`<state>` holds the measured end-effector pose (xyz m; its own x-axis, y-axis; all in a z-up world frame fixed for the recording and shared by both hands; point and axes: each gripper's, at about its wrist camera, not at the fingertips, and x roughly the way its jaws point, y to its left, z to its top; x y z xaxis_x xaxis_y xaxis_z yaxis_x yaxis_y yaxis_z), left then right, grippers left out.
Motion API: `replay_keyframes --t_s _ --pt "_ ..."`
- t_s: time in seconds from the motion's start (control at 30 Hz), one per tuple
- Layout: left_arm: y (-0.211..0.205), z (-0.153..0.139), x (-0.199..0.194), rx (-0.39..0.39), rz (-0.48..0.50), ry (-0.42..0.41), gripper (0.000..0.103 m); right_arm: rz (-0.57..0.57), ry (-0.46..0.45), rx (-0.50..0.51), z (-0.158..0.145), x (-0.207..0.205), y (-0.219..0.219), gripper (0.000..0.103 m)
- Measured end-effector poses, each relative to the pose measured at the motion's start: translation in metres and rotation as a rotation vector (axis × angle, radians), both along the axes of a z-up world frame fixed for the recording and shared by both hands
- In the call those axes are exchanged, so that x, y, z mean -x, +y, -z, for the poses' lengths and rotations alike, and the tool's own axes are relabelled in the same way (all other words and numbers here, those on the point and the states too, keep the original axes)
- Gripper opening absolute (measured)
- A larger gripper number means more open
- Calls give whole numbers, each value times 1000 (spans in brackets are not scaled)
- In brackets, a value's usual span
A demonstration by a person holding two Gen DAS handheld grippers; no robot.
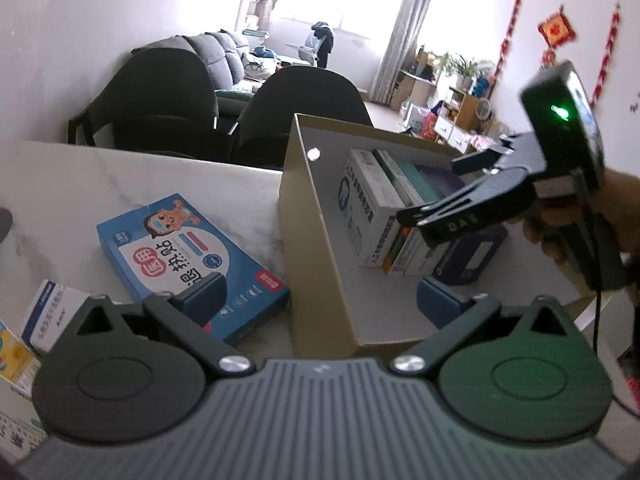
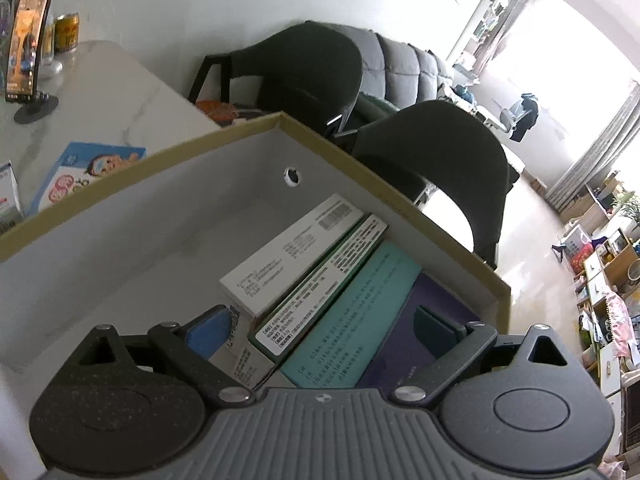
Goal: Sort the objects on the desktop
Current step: 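Raise the right tool out of the beige box and pull it back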
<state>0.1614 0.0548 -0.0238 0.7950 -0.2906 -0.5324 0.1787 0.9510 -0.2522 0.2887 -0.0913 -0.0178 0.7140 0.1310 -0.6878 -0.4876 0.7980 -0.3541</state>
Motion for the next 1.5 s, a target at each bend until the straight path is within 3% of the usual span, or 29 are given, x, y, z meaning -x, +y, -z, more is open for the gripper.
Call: replay_keyframes --t_s 0.37,0.53,0.63,0.93,1.17,1.5 --pt "18 -3 10 116 -7 -20 103 86 -119 -130 -34 38 -13 99" --pt "31 -1 12 179 -22 32 103 138 -163 -286 -52 64 -25 100" --pt "44 -1 21 222 -58 1 103 174 -189 -391 -59 80 -33 102" --pt "72 -2 38 181 -141 -5 103 246 -212 -670 -61 139 -48 102" --pt "89 5 49 170 -184 10 103 294 -151 -851 -60 164 -62 102" --pt "114 7 60 126 -265 26 103 280 -125 -825 -60 175 -54 102"
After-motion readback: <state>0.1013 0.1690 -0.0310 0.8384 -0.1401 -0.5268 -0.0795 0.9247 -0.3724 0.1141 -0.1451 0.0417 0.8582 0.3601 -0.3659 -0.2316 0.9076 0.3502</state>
